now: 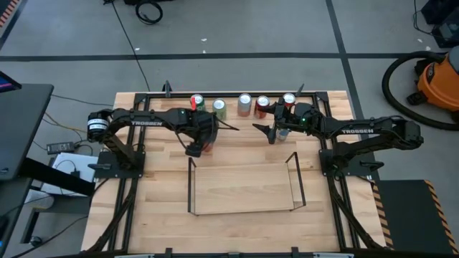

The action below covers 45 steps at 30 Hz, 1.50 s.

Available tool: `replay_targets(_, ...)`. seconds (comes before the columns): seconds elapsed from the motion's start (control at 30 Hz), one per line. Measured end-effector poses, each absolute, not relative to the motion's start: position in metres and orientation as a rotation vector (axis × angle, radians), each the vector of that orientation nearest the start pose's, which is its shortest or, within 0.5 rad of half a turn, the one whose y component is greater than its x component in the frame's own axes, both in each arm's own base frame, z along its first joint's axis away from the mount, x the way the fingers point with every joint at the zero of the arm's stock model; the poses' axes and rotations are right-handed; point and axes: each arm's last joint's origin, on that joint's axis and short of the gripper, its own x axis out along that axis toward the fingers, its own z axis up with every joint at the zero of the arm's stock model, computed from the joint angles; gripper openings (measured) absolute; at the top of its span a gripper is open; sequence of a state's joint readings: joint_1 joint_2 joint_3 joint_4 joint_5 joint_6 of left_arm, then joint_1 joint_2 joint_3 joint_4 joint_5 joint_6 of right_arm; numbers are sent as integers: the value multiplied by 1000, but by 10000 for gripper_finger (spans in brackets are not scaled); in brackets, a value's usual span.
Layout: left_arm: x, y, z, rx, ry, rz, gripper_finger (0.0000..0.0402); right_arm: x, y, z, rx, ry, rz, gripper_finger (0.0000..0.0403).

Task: Place canned beverage on shelf
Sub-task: Put the bottom orange soda can on the shelf

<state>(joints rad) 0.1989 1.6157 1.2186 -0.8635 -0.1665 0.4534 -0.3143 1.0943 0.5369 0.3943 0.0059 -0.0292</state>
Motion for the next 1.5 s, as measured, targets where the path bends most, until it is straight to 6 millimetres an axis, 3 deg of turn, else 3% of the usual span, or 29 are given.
replay_targets(0.4, 306, 67, 237, -248, 1187, 482, 312, 222, -72, 244, -3, 166, -317, 347)
replay_targets(0.57, 307, 66, 237, -326, 1156, 525, 314, 222, -72, 244, -3, 166, -317, 347)
replay_targets(0.97, 308, 66, 237, -331, 1151, 529, 315, 222, -72, 244, -3, 166, -317, 347)
replay_targets(1.5, 296, 69, 234, -143, 1271, 610, 315, 222, -73, 244, -3, 165, -318, 347)
